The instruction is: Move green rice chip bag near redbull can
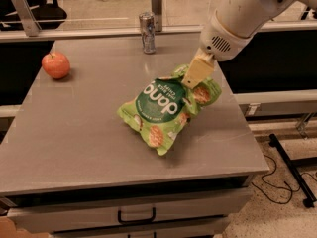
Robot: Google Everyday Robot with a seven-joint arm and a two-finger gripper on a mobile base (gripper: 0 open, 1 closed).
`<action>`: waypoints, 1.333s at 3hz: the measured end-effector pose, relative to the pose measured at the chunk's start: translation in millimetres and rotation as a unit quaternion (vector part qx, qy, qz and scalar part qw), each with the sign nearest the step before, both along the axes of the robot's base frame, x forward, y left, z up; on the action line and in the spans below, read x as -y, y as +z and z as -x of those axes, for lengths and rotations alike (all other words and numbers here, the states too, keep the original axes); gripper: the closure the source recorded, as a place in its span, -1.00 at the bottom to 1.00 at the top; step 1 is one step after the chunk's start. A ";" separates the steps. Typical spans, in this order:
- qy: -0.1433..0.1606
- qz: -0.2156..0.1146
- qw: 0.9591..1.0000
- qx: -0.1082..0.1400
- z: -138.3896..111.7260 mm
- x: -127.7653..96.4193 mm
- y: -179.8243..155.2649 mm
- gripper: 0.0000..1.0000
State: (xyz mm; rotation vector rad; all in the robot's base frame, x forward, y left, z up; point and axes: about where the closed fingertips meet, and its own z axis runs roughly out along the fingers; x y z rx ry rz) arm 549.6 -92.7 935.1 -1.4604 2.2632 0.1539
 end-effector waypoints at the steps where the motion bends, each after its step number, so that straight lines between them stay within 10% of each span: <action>1: -0.016 -0.005 1.000 -0.003 -5.8 8.4 -10.2 1.00; 2: -0.077 -0.019 0.997 0.023 -47.0 42.1 -18.8 1.00; 4: -0.194 -0.048 0.977 0.069 -153.5 101.4 -19.7 1.00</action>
Offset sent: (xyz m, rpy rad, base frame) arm 0.1105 -0.0909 -0.0272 0.0855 -0.1350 -0.3293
